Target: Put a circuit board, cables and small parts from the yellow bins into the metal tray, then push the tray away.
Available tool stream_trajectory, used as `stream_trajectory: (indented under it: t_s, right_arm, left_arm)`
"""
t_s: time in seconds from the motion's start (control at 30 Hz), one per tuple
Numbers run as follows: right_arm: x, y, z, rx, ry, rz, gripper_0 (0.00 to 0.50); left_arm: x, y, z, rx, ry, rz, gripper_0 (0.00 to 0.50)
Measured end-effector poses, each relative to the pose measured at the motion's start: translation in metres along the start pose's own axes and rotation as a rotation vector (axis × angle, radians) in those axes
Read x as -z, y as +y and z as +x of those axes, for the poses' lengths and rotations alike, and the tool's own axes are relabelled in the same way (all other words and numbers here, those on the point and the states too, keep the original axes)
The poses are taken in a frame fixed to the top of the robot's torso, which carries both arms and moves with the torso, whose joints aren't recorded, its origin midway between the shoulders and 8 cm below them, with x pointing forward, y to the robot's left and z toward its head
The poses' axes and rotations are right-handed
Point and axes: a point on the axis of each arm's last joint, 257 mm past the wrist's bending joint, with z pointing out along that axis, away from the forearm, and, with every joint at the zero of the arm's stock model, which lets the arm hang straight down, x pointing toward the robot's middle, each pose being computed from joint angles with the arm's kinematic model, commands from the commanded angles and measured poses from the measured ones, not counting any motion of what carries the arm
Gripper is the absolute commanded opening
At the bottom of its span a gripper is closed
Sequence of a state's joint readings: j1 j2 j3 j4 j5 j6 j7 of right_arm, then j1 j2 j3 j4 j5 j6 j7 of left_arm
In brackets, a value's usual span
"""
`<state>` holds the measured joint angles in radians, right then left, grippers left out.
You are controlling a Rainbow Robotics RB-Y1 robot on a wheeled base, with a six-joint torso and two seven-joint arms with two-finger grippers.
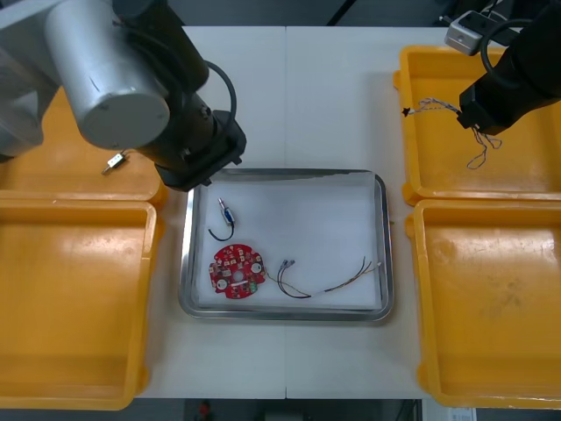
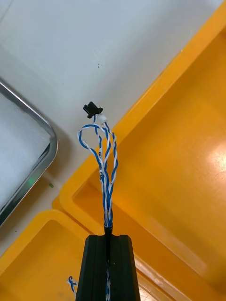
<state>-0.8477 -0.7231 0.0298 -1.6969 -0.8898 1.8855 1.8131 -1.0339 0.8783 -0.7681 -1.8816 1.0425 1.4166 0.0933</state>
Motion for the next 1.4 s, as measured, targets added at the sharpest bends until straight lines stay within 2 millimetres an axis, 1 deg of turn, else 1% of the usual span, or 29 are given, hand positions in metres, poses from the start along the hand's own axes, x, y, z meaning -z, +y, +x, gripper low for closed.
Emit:
stream_trajectory:
  t_s: [0.13,0.27,0.5,0.6,0.7,0.9,1.0,1.07,1.23,1.4]
  right_arm:
    - [0.003,0.012,-0.006,0.046,-0.014,-0.007,0.0]
    - [0.004,0.028,-0.01,0.085,-0.024,-0.042,0.0]
    - [0.008,0.057,-0.017,0.151,-0.052,-0.11,0.0]
    - [0.006,0.069,-0.023,0.198,-0.064,-0.102,0.0]
    - [0.001,0.086,-0.03,0.256,-0.079,-0.101,0.0]
    - [-0.018,0.126,-0.045,0.358,-0.126,-0.131,0.0]
    - [-0.03,0.142,-0.048,0.4,-0.136,-0.147,0.0]
    - [-0.039,0.153,-0.047,0.463,-0.139,-0.156,0.0]
    - [-0.063,0.175,-0.038,0.74,-0.134,-0.176,0.0]
    - [-0.09,0.191,-0.027,0.786,-0.105,-0.208,0.0]
  left_arm:
    - [0.017,0.004,-0.027,0.093,0.009,0.006,0.5]
    - [0.028,0.017,-0.055,0.187,-0.009,-0.003,0.5]
    - [0.041,0.046,-0.105,0.351,-0.055,-0.031,0.5]
    - [0.045,0.057,-0.122,0.397,-0.075,-0.04,0.5]
    - [0.047,0.068,-0.137,0.441,-0.093,-0.048,0.5]
    - [0.045,0.092,-0.167,0.559,-0.11,-0.065,0.5]
    - [0.044,0.104,-0.179,0.619,-0.115,-0.075,0.5]
    - [0.043,0.113,-0.187,0.666,-0.115,-0.08,0.5]
    - [0.044,0.123,-0.205,0.837,-0.124,-0.065,0.5]
    - [0.045,0.134,-0.218,1.089,-0.135,-0.05,0.5]
